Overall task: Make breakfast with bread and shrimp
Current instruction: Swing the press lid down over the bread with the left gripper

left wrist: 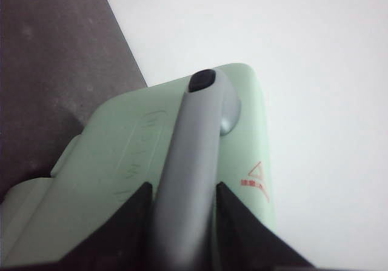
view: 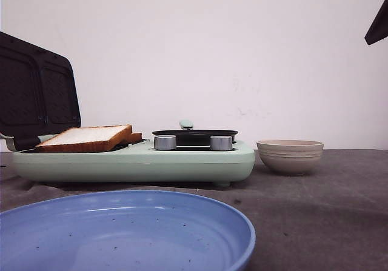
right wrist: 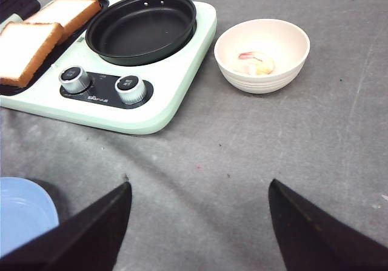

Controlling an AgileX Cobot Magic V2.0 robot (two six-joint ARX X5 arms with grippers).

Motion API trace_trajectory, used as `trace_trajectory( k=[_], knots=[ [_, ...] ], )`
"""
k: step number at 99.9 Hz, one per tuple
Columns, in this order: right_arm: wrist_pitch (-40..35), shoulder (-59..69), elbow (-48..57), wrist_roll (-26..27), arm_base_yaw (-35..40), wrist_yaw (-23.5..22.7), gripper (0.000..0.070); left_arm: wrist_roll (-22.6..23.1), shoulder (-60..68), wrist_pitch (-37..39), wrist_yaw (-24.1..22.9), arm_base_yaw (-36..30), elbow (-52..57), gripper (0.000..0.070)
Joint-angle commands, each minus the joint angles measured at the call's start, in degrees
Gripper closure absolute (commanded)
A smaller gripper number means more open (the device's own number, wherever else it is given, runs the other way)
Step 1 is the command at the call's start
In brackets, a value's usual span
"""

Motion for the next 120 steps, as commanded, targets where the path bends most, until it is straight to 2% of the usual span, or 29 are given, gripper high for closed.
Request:
trace_trajectory(
  k=[1,29,47,89,120],
  knots=[
    [0.39,0.22,-0.07,0.70,0.31,0.26,0.0263,4.98,1.16,-0.24,-0.15,-1.20,0.39,0.0696],
    [-0.44,0.22,-0.07,0.81,0.31,0.26,0.0263,9.84,1.16,-0.87,-0.44,-6.93,0.39,0.0696],
    [-0.79,0.22,-0.07,0.83,0.31,0.26,0.0263,14.47,1.14,-4.28,-2.97,-11.72,0.39,0.0696],
    [-2.14,0.22,-0.07,0.83,0.31,0.24,0.0263,26.08,1.14,-13.27,-12.46,-22.69,0.39,0.0696],
    [-2.14,0.20,-0.07,0.83,0.31,0.24,0.0262,34.88,1.16,-17.73,-24.33,-31.08,0.39,0.0696]
  ],
)
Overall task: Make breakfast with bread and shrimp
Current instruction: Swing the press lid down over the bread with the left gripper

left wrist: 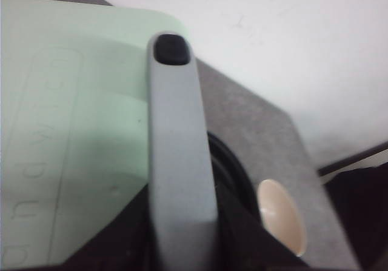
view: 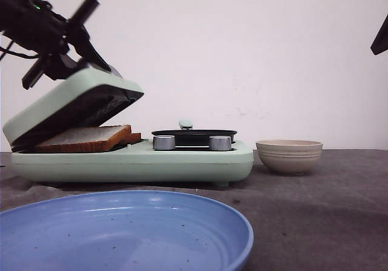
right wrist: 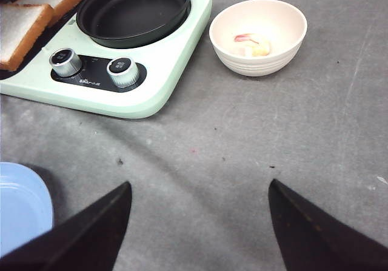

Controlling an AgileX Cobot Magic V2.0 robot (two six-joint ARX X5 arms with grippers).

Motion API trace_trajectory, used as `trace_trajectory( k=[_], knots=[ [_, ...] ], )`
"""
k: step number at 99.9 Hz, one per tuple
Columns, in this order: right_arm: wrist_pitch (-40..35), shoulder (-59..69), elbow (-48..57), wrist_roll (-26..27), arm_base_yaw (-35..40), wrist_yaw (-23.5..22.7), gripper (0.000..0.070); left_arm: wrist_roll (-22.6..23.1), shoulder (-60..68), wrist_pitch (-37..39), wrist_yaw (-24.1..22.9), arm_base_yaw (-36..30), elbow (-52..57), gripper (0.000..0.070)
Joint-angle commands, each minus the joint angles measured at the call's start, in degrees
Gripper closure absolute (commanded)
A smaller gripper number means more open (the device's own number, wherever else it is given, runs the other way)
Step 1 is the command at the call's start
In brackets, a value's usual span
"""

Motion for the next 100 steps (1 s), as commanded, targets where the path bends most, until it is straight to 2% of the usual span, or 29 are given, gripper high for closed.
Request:
trace_trajectory(
  k=[1,25,48,55,66,71,87,100],
  knots=[
    [0.42,0.20,0.04,0.66,0.31,0.24,0.0263,2.67,2.25,-5.88,-2.73,-0.76,-1.20,0.0696],
    [0.44,0.20,0.04,0.66,0.31,0.26,0.0263,9.35,2.75,-8.26,-11.72,-5.60,-1.20,0.0696],
    [0.39,0.20,0.04,0.72,0.31,0.24,0.0262,12.02,4.48,-9.05,-13.88,-7.30,-1.20,0.0685],
    [0.42,0.20,0.04,0.83,0.31,0.26,0.0262,12.74,4.48,-8.96,-13.88,-7.34,-1.20,0.0624],
    [0.42,0.20,0.04,0.96,0.31,0.26,0.0262,12.72,4.48,-8.87,-13.86,-7.32,-1.03,0.0409],
    [0.42,0.20,0.04,1.07,0.31,0.24,0.0263,12.72,4.48,-8.90,-13.88,-7.30,-0.92,0.0344],
    [0.24,0.20,0.04,1.07,0.31,0.26,0.0262,12.72,4.46,-7.67,-13.00,-7.28,-0.68,0.0323],
    [-0.13,0.20,0.04,1.09,0.31,0.26,0.0263,12.72,4.44,-8.02,-10.75,-7.26,0.63,0.0174]
  ],
)
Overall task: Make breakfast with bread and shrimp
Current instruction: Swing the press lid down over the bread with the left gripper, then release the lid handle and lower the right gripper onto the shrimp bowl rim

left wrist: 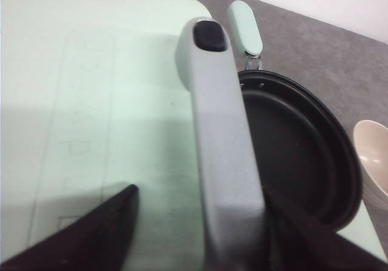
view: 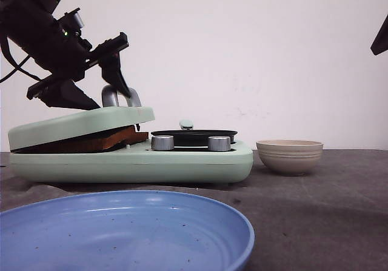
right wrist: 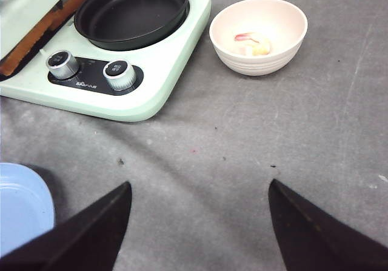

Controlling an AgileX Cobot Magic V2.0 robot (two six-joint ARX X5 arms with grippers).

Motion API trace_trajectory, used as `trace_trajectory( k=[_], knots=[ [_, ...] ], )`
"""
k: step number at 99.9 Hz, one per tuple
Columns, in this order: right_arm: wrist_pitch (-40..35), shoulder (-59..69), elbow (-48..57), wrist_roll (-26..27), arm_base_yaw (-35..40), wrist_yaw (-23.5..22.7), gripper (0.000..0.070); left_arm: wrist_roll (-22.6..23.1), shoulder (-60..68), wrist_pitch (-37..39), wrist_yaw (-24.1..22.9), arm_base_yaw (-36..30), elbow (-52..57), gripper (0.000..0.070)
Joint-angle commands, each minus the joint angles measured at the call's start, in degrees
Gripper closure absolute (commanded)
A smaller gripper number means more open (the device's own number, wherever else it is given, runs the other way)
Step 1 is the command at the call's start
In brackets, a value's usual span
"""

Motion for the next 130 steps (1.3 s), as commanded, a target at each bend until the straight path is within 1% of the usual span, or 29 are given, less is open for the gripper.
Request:
trace_trajectory(
  k=[1,13,28,37,45,52,60,70,82,90,106,118,130],
  knots=[
    [0.00,0.20,0.04,0.63,0.31,0.26,0.0263,0.24,1.97,-2.45,1.27,0.00,0.85,0.0172],
    [0.00,0.17,0.04,0.61,0.31,0.26,0.0263,0.68,1.29,-4.94,2.89,0.09,3.58,0.0173],
    [0.07,0.17,0.04,0.61,0.31,0.26,0.0263,5.14,-0.92,-8.98,2.82,0.11,7.52,0.0173],
    [0.31,0.17,0.04,0.61,0.28,0.26,0.0263,8.24,-2.64,-12.09,2.36,0.11,9.75,0.0174],
    [1.38,0.17,0.04,0.61,0.28,0.24,0.0263,10.34,-4.52,-14.45,1.05,0.11,11.23,0.0175],
    [2.16,0.17,0.04,0.63,0.28,0.24,0.0262,11.85,-6.38,-15.54,0.13,0.11,12.00,0.0178],
    [2.47,0.17,0.07,0.72,0.28,0.22,0.0262,12.26,-9.01,-15.89,-0.83,0.15,12.11,0.0184],
    [2.27,0.22,0.09,2.40,0.17,-0.28,0.0262,12.31,-12.57,-17.07,-1.03,0.57,12.11,0.0184],
    [2.40,0.31,0.13,5.35,-0.52,-0.68,0.0262,14.19,-16.94,-19.43,-1.03,0.92,12.11,0.0184],
    [2.40,1.66,0.63,6.62,-1.68,-2.47,0.0262,15.74,-19.78,-21.62,-1.05,0.92,12.11,0.0185],
    [2.38,7.63,4.13,6.58,-5.90,-7.15,0.0262,17.81,-24.57,-25.20,-1.68,0.96,11.80,0.0185],
    [2.36,13.97,8.59,5.64,-10.16,-11.61,0.0261,17.92,-27.43,-25.99,-1.73,0.96,11.26,0.0185],
    [2.34,21.20,14.10,4.52,-14.73,-16.02,0.0260,19.19,-29.99,-26.49,-1.73,0.96,10.91,0.0185]
  ],
)
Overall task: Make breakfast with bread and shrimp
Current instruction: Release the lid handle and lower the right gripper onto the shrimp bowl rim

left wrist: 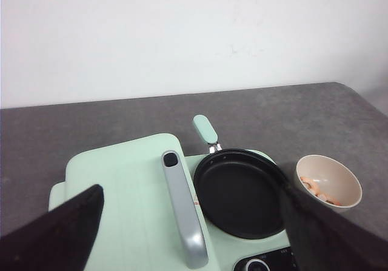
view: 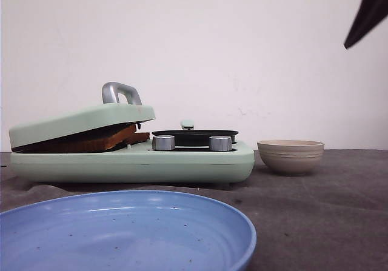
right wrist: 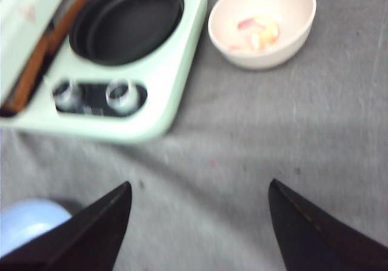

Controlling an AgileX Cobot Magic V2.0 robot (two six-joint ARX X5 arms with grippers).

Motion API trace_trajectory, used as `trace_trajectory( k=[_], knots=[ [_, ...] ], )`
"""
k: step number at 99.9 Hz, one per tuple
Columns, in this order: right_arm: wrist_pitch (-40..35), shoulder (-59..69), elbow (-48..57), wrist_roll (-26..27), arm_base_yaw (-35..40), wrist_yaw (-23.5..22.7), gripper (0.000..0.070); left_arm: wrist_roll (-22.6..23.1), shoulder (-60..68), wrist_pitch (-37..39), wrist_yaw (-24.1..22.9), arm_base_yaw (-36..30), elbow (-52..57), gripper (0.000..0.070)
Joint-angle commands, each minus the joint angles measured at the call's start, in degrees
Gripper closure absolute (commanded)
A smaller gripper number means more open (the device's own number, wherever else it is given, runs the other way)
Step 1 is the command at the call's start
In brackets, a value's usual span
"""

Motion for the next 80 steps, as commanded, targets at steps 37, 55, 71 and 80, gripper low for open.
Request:
trace_trajectory(
  k=[37,55,71,80],
  knots=[
    [-4.09,27.89,23.80,-6.97,-11.23,-7.58,0.0260,2.84,-12.17,3.45,-0.52,0.72,-10.19,0.0186],
    [-5.84,39.50,33.40,-7.45,-12.83,-8.96,0.0260,2.84,-18.99,7.15,-0.52,1.31,-17.90,0.0188],
    [-6.73,49.86,40.76,-7.89,-13.40,-9.73,0.0261,2.84,-23.26,7.37,-1.49,1.53,-22.62,0.0188],
    [-6.97,55.21,44.04,-7.93,-13.40,-9.73,0.0261,2.60,-24.30,6.97,-2.75,1.57,-24.13,0.0188]
  ],
)
